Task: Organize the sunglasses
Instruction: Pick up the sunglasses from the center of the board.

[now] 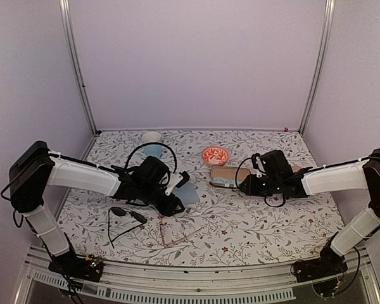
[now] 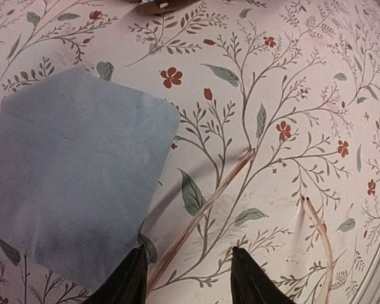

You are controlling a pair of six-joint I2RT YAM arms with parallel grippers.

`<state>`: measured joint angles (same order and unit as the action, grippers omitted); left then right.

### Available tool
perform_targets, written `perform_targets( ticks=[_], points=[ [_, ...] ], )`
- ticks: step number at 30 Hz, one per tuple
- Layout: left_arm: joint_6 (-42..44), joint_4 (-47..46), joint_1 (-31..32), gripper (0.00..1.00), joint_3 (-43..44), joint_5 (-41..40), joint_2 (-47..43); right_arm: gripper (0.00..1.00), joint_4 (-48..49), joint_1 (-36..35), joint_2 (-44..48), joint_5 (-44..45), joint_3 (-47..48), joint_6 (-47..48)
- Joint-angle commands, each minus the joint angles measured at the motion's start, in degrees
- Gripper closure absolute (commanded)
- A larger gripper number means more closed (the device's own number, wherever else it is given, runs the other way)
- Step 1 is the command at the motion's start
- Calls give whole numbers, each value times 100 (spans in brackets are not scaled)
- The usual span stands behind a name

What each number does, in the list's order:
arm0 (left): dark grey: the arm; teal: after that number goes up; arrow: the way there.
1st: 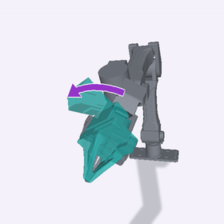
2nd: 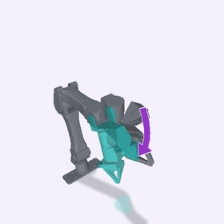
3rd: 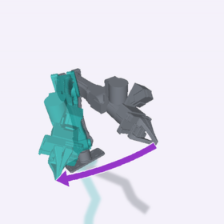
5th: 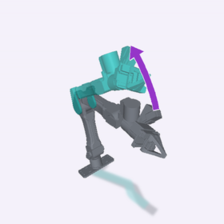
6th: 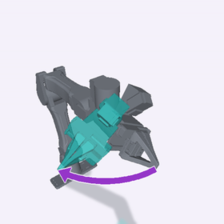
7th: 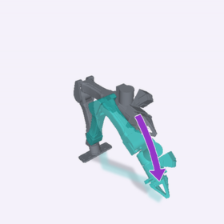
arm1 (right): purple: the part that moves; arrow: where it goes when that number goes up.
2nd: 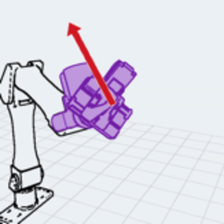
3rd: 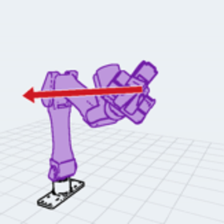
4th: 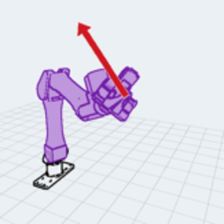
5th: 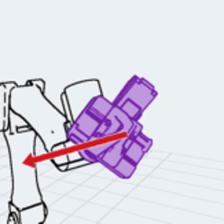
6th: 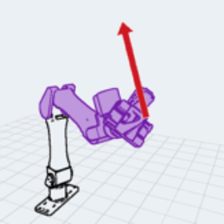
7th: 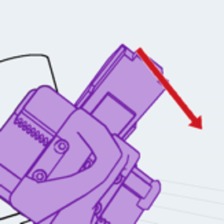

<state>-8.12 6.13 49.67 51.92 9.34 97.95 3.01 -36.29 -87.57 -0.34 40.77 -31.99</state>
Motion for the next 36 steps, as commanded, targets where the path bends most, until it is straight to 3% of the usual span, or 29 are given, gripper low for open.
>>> perform_targets(
  ticks=[1,10,20,27,31,36],
  points=[
    [214,219,83,55,187,-61,117,70,-131,26,214,78,139,70],
    [319,454,229,62,329,-140,327,67,-366,29,501,167,257,143],
    [392,764,448,79,538,-579,490,66,-396,24,608,120,266,158],
    [377,890,546,84,615,-767,389,66,-271,26,568,21,158,111],
    [381,984,615,82,656,-770,302,66,-204,26,558,-17,104,75],
    [462,1013,664,65,732,-769,262,66,-138,26,495,-61,67,61]
  ],
)
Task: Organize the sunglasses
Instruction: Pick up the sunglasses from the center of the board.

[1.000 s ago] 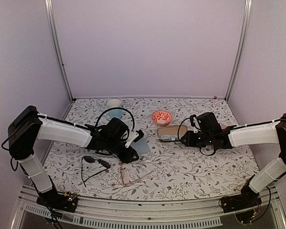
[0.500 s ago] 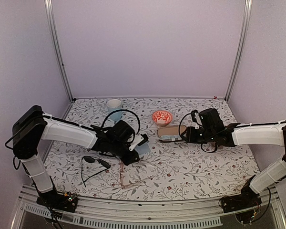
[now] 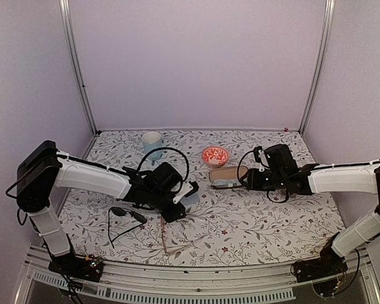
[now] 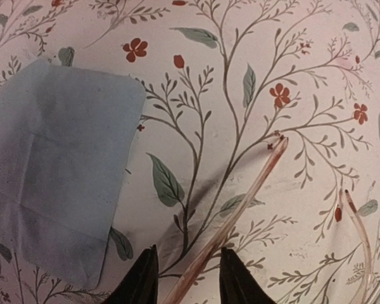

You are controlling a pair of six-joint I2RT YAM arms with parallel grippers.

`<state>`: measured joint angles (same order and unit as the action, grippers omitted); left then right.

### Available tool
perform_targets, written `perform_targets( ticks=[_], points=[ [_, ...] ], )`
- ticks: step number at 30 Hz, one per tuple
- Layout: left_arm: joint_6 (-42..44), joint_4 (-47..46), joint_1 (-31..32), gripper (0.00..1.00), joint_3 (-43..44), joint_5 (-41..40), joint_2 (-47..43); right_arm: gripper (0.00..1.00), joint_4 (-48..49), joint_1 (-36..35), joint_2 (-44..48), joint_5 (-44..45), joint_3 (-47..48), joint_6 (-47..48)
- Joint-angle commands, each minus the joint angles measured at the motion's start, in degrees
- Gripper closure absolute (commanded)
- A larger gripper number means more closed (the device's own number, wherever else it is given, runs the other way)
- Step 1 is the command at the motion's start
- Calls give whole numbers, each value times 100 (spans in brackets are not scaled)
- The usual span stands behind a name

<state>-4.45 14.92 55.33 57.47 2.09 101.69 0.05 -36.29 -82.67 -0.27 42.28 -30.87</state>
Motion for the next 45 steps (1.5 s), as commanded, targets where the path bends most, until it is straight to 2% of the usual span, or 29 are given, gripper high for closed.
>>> perform_targets(
  ticks=[1,7,15,21,24,30,33,41,45],
  points=[
    [132,149,96,62,197,-51,-94,66,175,27,-10,-88,-86,-50],
    [428,207,101,56,413,-17,120,66,288,17,-183,-214,-71,-59],
    [681,513,101,58,744,635,507,66,342,17,-256,-228,-87,-50],
    [741,582,101,58,792,670,577,66,359,17,-289,-253,-84,-50],
    [737,640,102,63,823,549,658,66,382,17,-306,-275,-83,-55],
    [680,698,103,81,884,437,729,66,396,17,-309,-294,-83,-68],
    [616,673,108,87,910,398,698,66,334,9,-225,-281,-72,-68],
    [353,629,114,99,1060,158,442,64,20,-102,187,-416,148,23],
    [47,509,109,100,1117,-30,272,61,-200,-480,121,-419,340,72]
  ],
)
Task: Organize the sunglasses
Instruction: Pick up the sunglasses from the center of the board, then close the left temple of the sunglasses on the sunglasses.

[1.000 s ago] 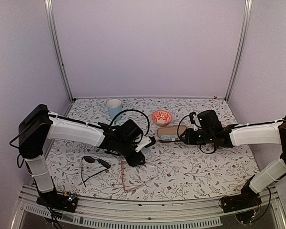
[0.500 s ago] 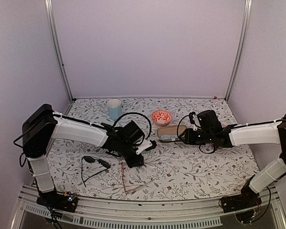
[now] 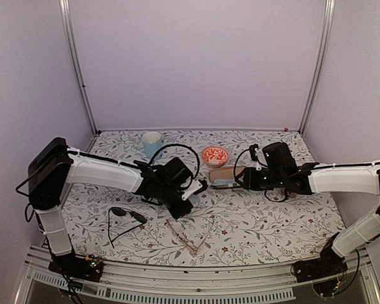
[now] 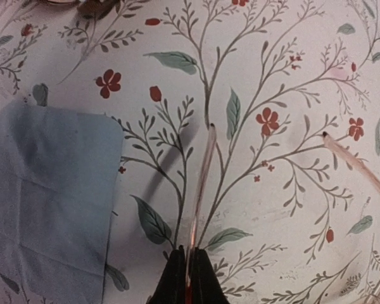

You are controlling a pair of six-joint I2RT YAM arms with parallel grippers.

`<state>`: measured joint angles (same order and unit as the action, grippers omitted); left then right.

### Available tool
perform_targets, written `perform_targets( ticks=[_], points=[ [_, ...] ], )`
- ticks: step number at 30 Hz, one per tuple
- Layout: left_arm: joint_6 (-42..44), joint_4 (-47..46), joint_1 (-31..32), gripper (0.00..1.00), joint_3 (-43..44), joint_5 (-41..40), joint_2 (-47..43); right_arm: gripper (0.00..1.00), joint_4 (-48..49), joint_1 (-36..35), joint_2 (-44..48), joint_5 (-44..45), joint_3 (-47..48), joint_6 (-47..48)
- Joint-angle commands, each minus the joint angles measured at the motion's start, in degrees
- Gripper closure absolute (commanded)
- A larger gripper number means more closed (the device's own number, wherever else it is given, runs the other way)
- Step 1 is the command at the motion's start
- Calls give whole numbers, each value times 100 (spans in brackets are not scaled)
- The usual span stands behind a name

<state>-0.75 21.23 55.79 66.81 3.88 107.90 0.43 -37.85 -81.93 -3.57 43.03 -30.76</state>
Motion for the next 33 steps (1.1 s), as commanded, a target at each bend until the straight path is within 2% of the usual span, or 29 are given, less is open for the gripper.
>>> perform_targets(
  ticks=[1,10,24,33],
  points=[
    [-402,-166,65,100,191,-243,-397,60,-288,-455,9,-58,305,65],
    [-846,-532,63,100,401,-1130,-613,45,-212,-1602,-110,247,357,-208],
    [-1126,-584,48,100,896,-1484,-419,49,-78,-2059,-256,374,355,-422],
    [-1134,-598,48,100,967,-1419,-256,45,-261,-2279,-549,471,629,-302]
  ],
)
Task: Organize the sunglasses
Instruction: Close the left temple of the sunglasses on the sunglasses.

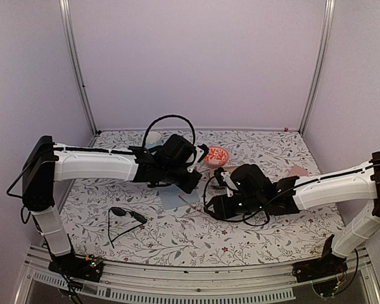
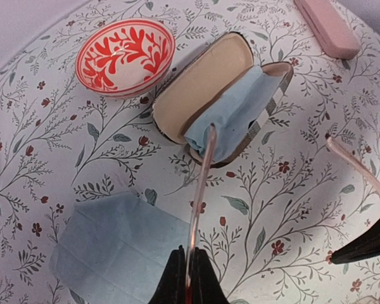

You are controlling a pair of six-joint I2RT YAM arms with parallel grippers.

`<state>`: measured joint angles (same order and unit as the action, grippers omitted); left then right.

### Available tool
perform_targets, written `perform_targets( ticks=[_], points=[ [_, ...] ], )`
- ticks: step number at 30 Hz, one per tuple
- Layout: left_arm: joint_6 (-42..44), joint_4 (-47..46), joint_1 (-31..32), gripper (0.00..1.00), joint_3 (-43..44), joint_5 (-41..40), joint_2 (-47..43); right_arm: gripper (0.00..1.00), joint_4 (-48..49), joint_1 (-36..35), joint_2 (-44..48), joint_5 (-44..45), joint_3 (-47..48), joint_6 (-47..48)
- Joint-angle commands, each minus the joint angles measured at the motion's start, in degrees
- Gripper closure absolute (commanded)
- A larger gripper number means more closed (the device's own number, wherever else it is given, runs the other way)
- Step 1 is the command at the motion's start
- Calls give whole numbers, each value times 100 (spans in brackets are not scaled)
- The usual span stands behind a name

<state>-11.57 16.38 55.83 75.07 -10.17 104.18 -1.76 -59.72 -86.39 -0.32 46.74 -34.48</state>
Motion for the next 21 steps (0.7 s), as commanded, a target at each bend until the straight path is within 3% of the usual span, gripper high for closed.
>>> perform_targets(
  ticks=[1,14,21],
  points=[
    [-35,-121,43,100,128,-6,116,44,-77,-96,-100,183,261,79],
    [41,-264,43,100,-71,12,112,12,-535,-33,175,718,324,-118],
    [67,-294,36,100,-89,19,159,5,-620,38,461,809,190,-358]
  ],
)
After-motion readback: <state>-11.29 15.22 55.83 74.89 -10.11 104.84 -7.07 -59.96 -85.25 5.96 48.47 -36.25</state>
